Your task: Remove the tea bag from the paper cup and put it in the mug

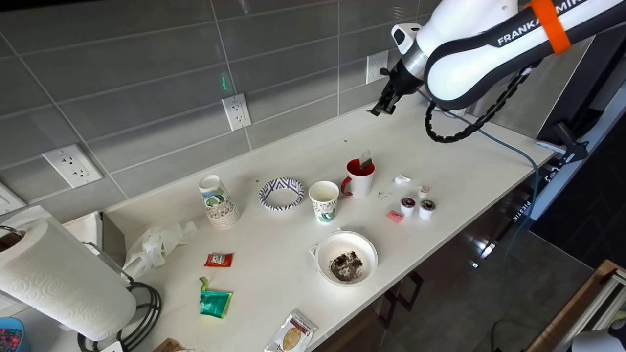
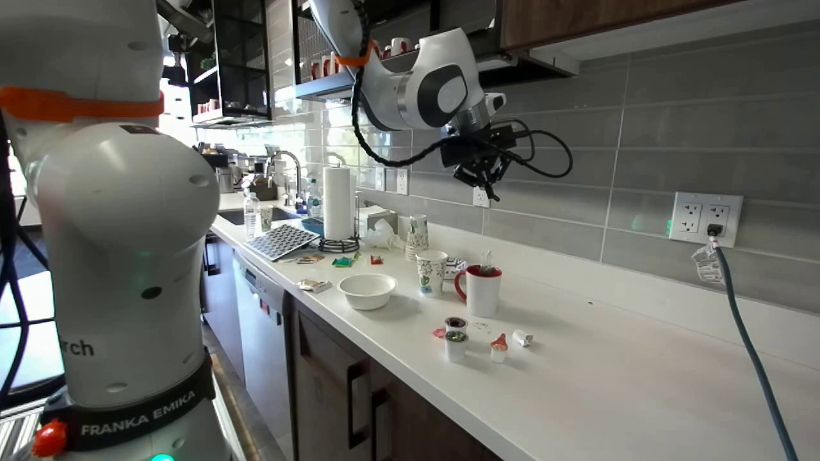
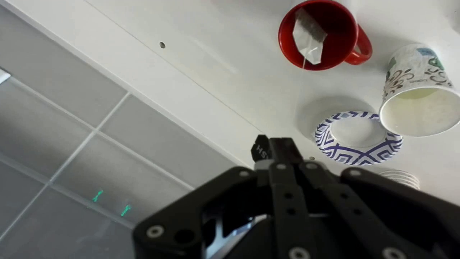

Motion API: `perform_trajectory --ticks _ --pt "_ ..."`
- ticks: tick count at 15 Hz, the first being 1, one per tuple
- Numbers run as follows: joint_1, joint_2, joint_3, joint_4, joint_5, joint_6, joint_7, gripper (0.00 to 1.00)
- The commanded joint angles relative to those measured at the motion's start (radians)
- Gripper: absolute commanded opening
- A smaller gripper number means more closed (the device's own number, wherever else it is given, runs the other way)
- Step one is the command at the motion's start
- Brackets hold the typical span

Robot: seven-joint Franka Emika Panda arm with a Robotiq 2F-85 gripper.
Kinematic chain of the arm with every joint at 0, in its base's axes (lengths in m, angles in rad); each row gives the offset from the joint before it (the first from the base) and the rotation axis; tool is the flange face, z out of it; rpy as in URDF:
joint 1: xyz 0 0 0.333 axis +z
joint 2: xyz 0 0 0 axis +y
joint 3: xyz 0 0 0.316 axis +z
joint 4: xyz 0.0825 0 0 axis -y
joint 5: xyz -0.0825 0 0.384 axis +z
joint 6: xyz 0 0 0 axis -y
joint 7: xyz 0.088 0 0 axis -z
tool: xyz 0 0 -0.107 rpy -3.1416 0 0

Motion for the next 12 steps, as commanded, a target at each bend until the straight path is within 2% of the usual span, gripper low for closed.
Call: perform_trajectory --ticks 1,12 --pt "0.020 0.010 0.004 -0.006 0.056 -0.016 -0.017 0.00" --pt "0.028 0.058 0.011 -0.025 0.098 -0.020 -0.004 0.00"
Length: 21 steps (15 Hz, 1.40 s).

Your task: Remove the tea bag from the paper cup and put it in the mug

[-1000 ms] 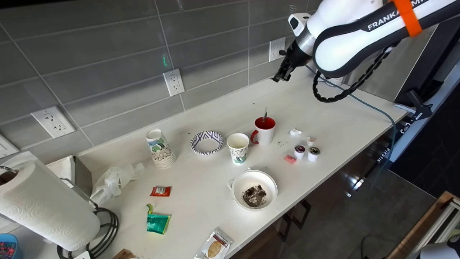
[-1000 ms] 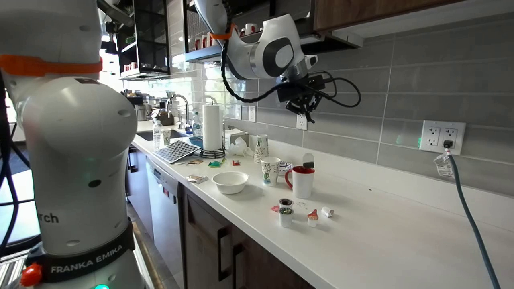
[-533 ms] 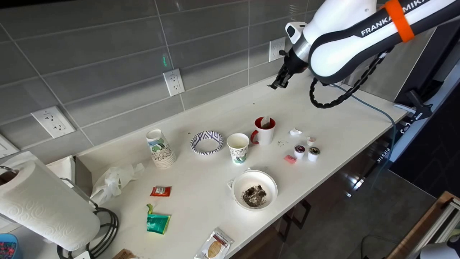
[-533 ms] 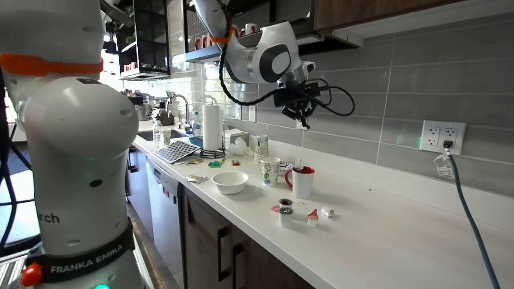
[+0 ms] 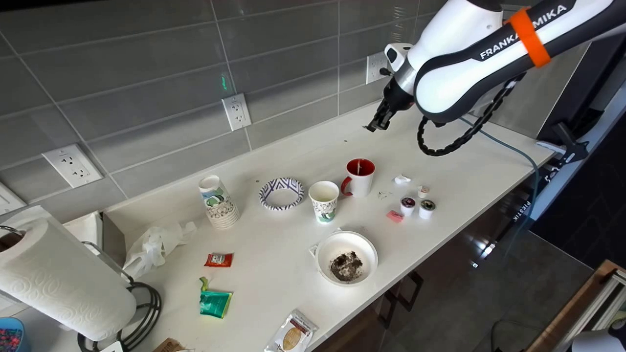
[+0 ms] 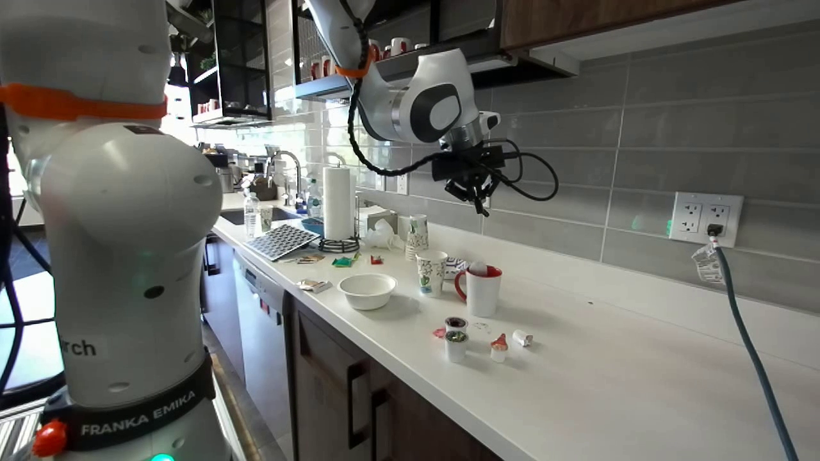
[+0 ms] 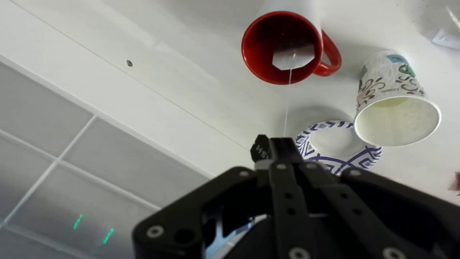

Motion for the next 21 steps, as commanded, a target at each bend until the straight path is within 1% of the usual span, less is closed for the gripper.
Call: perform_trajectory --ticks 1,3,7,9,11,13,16,17,21 --pt "0.001 0.014 0.000 -0.017 0.009 -0.019 0.005 0.00" --pt "-0.005 0.020 -0.004 -0.031 -0.016 -0.020 0.027 0.00" --pt "-0.011 0.023 -0.011 -0.071 -0.010 -0.015 0.044 0.00" --pt "-0.014 0.040 -0.018 -0.094 -0.041 0.016 0.091 0.00" --pt "-0.011 0.054 -0.021 -0.114 -0.047 0.021 0.118 0.00" --pt "-0.006 0.069 -0.019 -0.125 -0.029 0.022 0.123 0.00" --pt "-0.002 0.097 -0.021 -0.128 -0.048 0.012 0.138 0.00" --pt "-0.083 0.105 0.056 -0.127 -0.089 0.008 0.165 0.00" --pt "-0.122 0.146 0.087 -0.112 -0.204 -0.002 0.259 0.00"
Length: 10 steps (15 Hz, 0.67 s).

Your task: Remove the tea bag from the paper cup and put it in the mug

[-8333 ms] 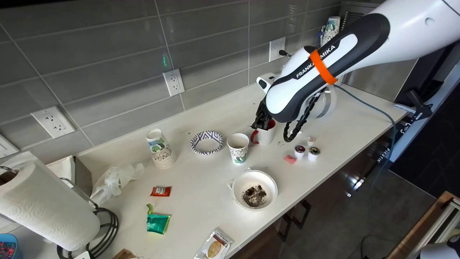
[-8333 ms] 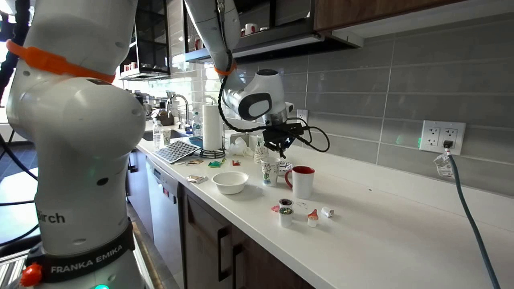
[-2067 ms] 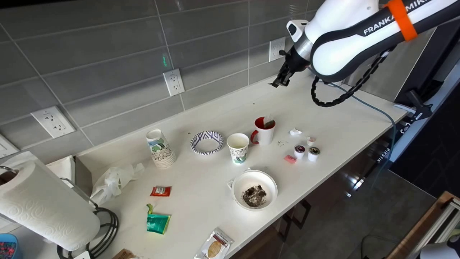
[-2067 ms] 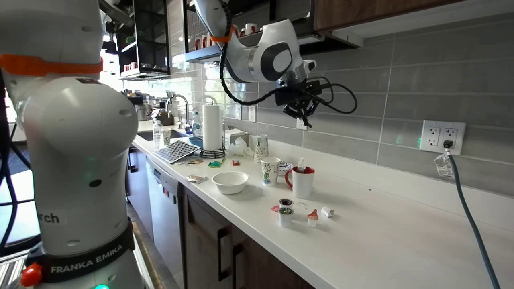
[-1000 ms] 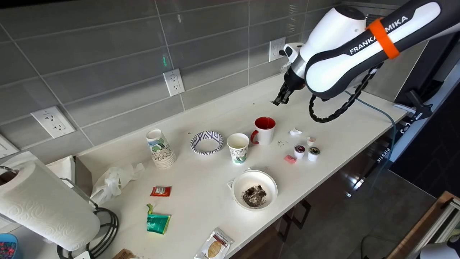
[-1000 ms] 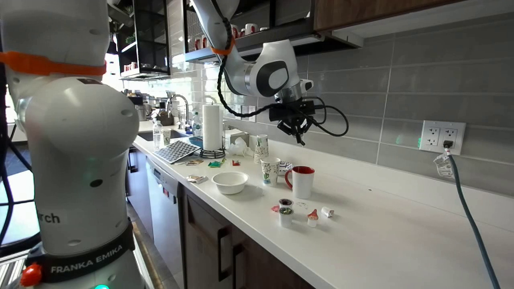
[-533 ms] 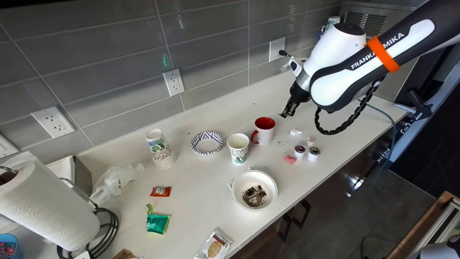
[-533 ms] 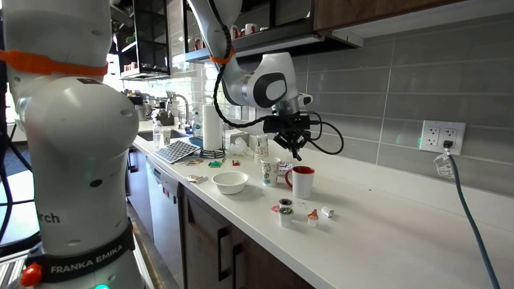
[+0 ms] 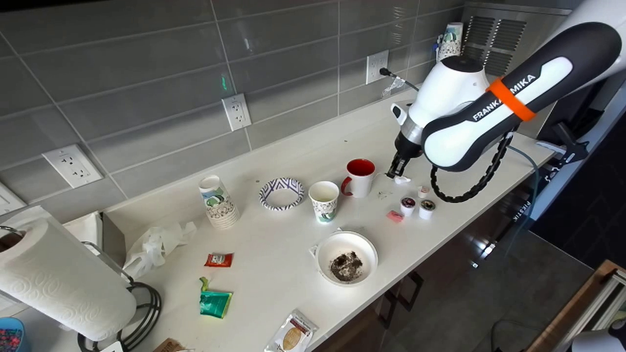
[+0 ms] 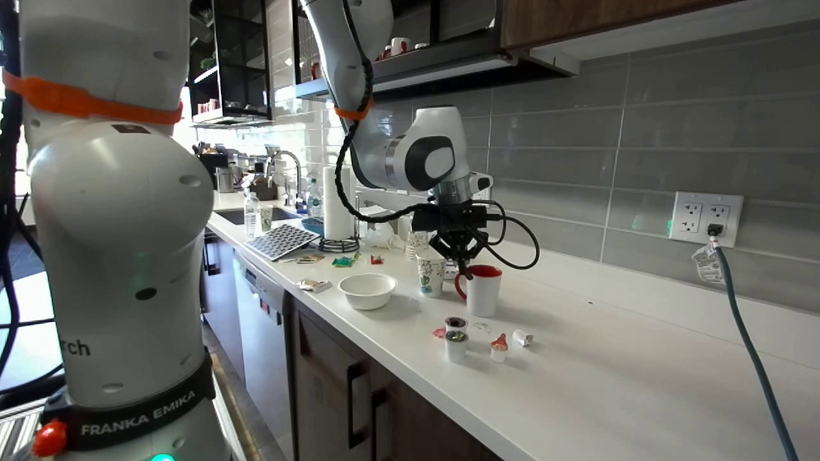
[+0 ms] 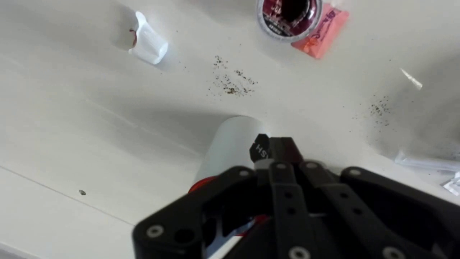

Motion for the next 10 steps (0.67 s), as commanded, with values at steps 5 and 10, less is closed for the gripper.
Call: perform_trajectory --ticks 5,10 --pt "-0.051 0.067 0.032 0.030 -0.201 -0.027 0.194 0.26" --pt "-0.046 0.050 0.016 0.038 -0.316 -0.074 0.279 0.56"
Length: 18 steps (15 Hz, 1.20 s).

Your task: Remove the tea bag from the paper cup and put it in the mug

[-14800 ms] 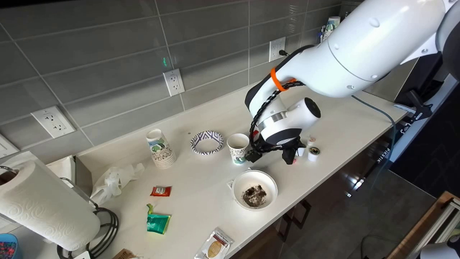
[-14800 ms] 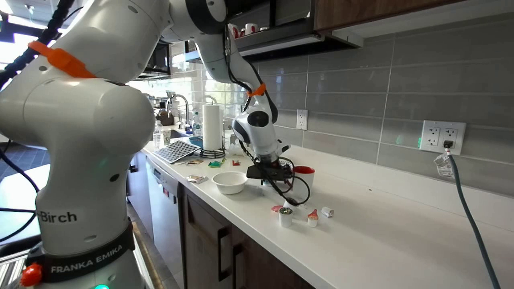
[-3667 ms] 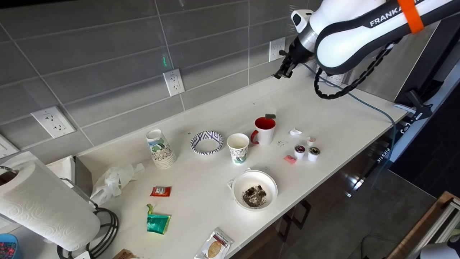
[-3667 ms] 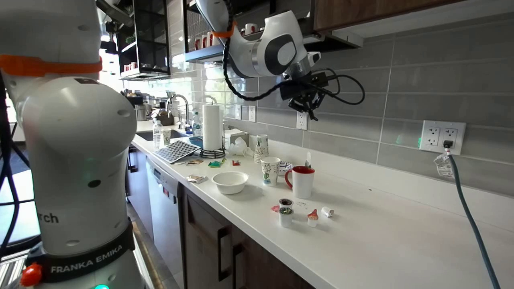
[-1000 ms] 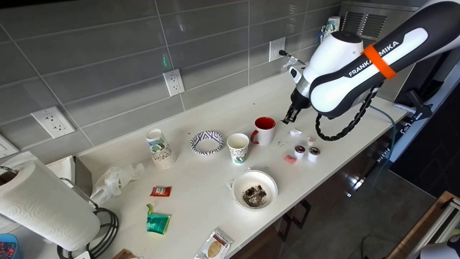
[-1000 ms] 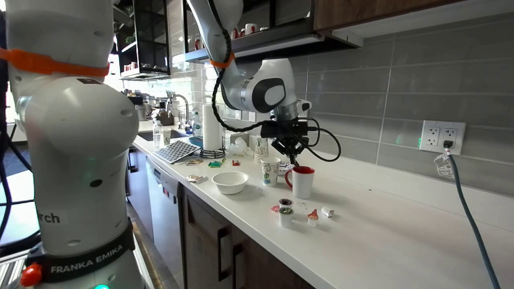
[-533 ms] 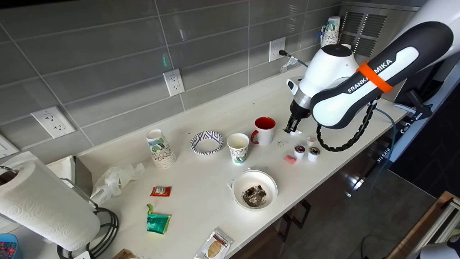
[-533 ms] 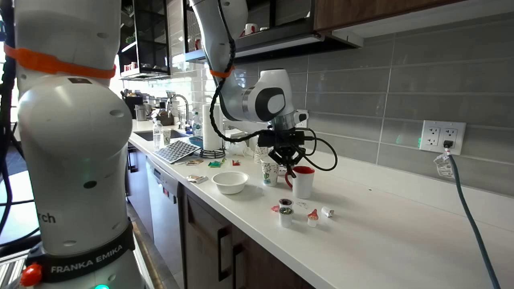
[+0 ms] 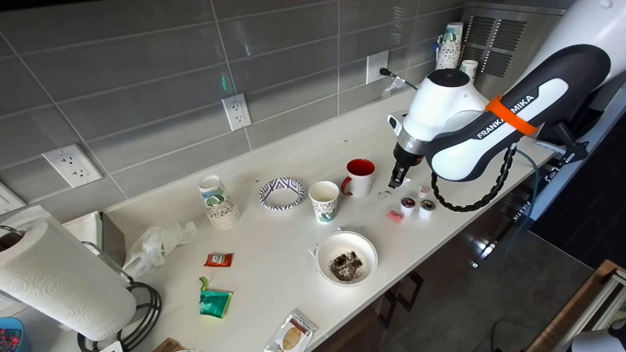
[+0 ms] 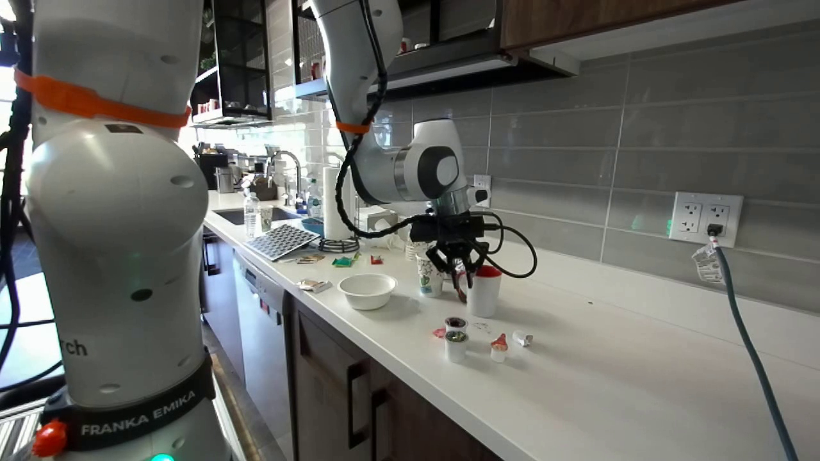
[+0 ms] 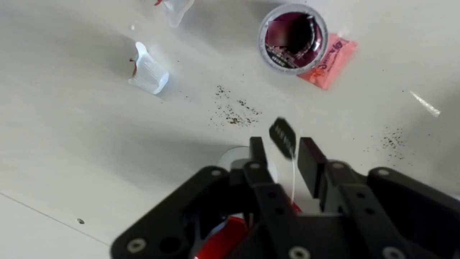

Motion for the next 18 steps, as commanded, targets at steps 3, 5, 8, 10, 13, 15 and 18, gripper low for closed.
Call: perform_trajectory --ticks 3,5,8,10,13,15,18 --pt "-0.009 -0.024 -0.001 0.024 -0.118 -0.092 0.091 0.78" --pt "-0.009 -0.040 0.005 0.032 -0.131 -0.111 0.107 0.93" --pt "-0.004 -0.073 0.018 0.053 -0.146 -0.152 0.133 1.00" --pt "-0.004 -0.109 0.039 0.067 -0.136 -0.197 0.134 1.00" --pt "-0.005 -0.166 0.077 0.090 -0.113 -0.283 0.130 1.00" --pt "-0.022 -0.143 0.084 0.095 -0.103 -0.248 0.101 1.00" --pt "-0.021 -0.181 0.098 0.098 -0.101 -0.283 0.100 1.00"
